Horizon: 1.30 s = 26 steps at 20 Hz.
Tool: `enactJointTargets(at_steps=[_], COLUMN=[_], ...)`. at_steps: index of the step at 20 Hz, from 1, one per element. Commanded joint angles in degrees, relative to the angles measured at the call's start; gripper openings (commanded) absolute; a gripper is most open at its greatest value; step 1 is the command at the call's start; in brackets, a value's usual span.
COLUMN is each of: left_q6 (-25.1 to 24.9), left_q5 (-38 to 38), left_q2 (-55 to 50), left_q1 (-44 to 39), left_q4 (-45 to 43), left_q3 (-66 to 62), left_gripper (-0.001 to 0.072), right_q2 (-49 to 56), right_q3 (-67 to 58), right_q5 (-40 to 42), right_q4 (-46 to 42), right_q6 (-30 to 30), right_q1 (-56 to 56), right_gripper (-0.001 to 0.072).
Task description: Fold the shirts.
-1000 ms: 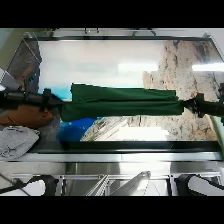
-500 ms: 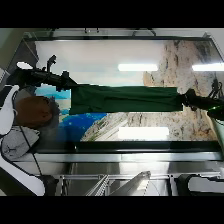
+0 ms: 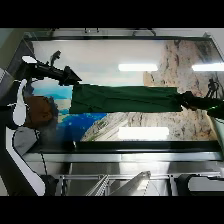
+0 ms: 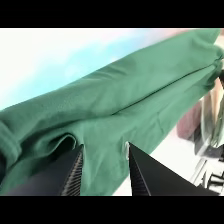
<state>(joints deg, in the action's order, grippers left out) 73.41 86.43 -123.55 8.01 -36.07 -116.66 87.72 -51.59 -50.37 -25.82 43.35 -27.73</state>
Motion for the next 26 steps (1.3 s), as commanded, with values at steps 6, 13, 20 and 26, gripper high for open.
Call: enactJointTargets(at_steps=[6,13,20,26], left_q6=[5.05,2.36,0.17,8.0], left_q5=[0.55,-2.25,-21.14,-19.52], left_q2=[7.69,8.41,5.44,-6.23], left_q1=[4.28,-9.14,-25.31,-31.93], left_q4=[4.74,4.57,0.59,-3.56], left_q3=[7.76,12.35,15.21,2.82], left_gripper=[0.0297,0.0202,0.0006,0.0005], right_q2=[1.01,12.2,13.62,12.28], right_q3=[-6.73,-13.14,-17.94,-24.61], right_q5=[2.05,-4.83,-12.28,-24.7], right_q4=[-15.78,-15.63,-15.06,-9.18], right_q6=[8.33,14.64,15.08,15.06], right_q1=[0.83,5.09,5.33,5.33], right_gripper=[0.0692,0.0491,0.0025,0.0024])
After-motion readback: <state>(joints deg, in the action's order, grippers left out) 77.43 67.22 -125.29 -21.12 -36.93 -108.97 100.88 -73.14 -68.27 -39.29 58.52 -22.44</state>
